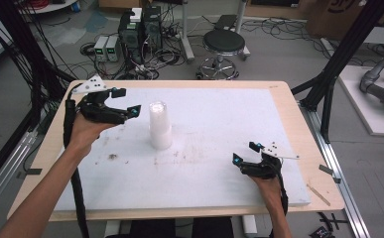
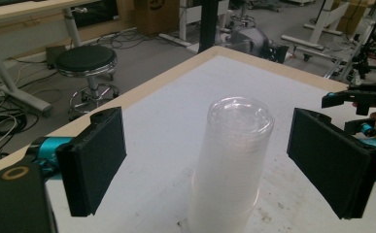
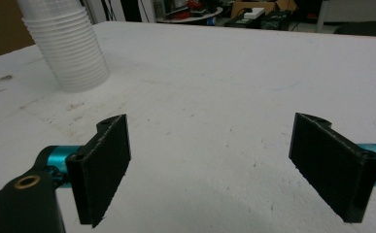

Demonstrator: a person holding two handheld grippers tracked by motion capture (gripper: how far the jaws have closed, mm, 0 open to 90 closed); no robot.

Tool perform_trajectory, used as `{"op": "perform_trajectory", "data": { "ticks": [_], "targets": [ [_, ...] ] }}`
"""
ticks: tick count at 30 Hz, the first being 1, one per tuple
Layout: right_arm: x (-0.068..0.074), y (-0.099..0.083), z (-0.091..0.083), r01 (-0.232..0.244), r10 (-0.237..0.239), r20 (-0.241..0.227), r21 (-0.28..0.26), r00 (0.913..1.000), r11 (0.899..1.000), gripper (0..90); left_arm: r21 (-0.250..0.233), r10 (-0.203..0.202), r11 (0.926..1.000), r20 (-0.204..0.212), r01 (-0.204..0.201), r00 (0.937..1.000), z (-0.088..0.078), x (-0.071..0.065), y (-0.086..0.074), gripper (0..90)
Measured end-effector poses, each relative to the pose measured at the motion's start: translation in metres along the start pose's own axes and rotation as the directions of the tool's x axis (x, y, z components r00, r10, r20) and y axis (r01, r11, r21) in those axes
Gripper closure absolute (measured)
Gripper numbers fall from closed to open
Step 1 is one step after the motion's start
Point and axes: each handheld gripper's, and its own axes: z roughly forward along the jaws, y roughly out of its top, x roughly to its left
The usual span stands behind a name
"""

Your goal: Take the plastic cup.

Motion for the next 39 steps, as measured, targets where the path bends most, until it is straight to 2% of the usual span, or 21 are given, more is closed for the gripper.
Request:
{"op": "perform_trajectory", "data": {
  "ticks": [6, 8, 12, 15, 19, 25, 30, 32, 34, 38, 39],
  "targets": [
    [-0.001, 0.0, 0.0, -0.001, 0.001, -0.003, -0.002, 1.0, 1.0, 15.1, 0.057, 0.012, 0.9983, 0.046, -0.015, 0.9989, 0.023, -0.004, 0.011, 14.0],
    [-0.001, 0.0, 0.0, 0.001, -0.001, -0.004, -0.001, 1.0, 1.0, 15.1, 0.081, 0.026, 0.9962, 0.055, -0.031, 0.9982, 0.029, -0.005, 0.013, 14.0],
    [-0.001, 0.0, 0.0, -0.002, 0.002, -0.005, -0.002, 1.0, 1.0, 15.1, 0.113, 0.029, 0.9929, 0.065, -0.036, 0.9975, 0.041, -0.008, 0.014, 14.0],
    [-0.001, 0.0, 0.0, -0.005, 0.005, -0.004, 0.002, 1.0, 1.0, 15.1, 0.154, 0.047, 0.9865, 0.067, -0.056, 0.9967, 0.051, -0.009, 0.016, 14.2],
    [-0.001, 0.0, 0.001, -0.004, 0.004, -0.005, 0.001, 1.0, 1.0, 15.1, 0.198, 0.034, 0.9789, 0.082, -0.05, 0.996, 0.062, -0.011, 0.017, 14.3],
    [-0.001, 0.0, 0.001, -0.003, 0.003, -0.006, 0.0, 1.0, 1.0, 15.1, 0.281, 0.041, 0.9576, 0.084, -0.063, 0.9956, 0.076, -0.014, 0.012, 14.2],
    [-0.002, 0.0, 0.001, -0.006, 0.006, -0.008, 0.002, 1.0, 1.0, 15.1, 0.303, 0.034, 0.9512, 0.088, -0.06, 0.9955, 0.08, -0.014, 0.011, 14.7],
    [-0.002, 0.0, 0.001, -0.009, 0.009, -0.009, 0.006, 0.9999, 1.0, 15.1, 0.324, 0.044, 0.9435, 0.087, -0.07, 0.9953, 0.082, -0.015, 0.01, 14.9],
    [-0.002, 0.0, 0.001, -0.009, 0.009, -0.009, 0.006, 0.9999, 1.0, 15.1, 0.334, 0.048, 0.9397, 0.089, -0.075, 0.9949, 0.082, -0.015, 0.009, 16.6],
    [-0.001, 0.0, 0.001, -0.004, 0.004, -0.005, 0.001, 1.0, 1.0, 15.1, 0.338, 0.04, 0.9389, 0.086, -0.066, 0.9955, 0.084, -0.016, 0.007, 17.3],
    [-0.001, 0.0, 0.001, -0.004, 0.004, -0.005, 0.001, 1.0, 1.0, 15.1, 0.344, 0.037, 0.9368, 0.088, -0.066, 0.9954, 0.085, -0.016, 0.006, 17.5]
  ]
}}
